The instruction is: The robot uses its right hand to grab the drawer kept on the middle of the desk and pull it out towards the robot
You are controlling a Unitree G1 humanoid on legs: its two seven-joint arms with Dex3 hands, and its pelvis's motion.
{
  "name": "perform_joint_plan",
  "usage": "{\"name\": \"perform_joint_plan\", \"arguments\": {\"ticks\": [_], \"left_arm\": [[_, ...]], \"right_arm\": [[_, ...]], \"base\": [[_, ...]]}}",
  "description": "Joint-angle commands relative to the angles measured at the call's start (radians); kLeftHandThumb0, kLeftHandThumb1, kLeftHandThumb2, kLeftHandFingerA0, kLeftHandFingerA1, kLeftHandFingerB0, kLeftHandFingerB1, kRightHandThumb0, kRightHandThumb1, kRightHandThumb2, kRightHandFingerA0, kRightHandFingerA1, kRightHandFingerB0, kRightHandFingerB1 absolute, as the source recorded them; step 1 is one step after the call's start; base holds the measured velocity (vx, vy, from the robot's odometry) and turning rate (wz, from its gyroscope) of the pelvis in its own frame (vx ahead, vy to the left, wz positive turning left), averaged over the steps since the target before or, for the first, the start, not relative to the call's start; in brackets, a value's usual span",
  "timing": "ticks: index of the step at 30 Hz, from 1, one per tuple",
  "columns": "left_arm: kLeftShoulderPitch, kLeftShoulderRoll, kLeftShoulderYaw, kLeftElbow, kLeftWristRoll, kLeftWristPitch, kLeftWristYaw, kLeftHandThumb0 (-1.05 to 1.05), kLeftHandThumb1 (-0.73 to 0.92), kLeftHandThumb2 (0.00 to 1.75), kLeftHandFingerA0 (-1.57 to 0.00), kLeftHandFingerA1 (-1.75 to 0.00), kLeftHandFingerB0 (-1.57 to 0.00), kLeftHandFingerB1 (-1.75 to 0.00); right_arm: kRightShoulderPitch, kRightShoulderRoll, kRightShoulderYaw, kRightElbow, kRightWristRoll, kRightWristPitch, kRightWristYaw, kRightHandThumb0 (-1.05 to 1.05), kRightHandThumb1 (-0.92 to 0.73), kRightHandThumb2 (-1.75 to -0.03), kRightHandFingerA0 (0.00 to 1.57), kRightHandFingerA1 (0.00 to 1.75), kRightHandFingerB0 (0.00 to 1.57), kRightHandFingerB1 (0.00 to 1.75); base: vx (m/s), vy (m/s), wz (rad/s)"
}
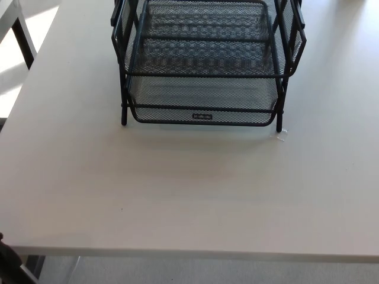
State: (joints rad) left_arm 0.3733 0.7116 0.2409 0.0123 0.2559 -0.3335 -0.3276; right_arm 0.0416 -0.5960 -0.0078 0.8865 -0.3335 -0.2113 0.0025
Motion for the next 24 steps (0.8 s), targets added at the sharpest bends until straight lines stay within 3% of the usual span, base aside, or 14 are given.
{"name": "perform_joint_plan", "arguments": {"ticks": [1,24], "left_arm": [[0.004,0.001,0.009,-0.008,0.01,0.013,0.011,-0.32,0.57,0.57,-0.79,-0.82,-0.79,-0.54],[0.007,0.005,0.015,-0.009,0.004,0.014,0.001,-0.32,0.58,0.57,-0.78,-0.8,-0.78,-0.53]], "right_arm": [[0.002,-0.024,-0.002,0.015,0.016,-0.025,-0.003,-0.39,-0.71,-0.62,0.31,0.38,0.21,0.3],[0.002,-0.021,0.0,0.014,0.025,-0.027,-0.008,-0.37,-0.71,-0.62,0.32,0.37,0.21,0.3]], "base": [[0.0,0.0,0.0],[0.0,0.0,0.0]]}}
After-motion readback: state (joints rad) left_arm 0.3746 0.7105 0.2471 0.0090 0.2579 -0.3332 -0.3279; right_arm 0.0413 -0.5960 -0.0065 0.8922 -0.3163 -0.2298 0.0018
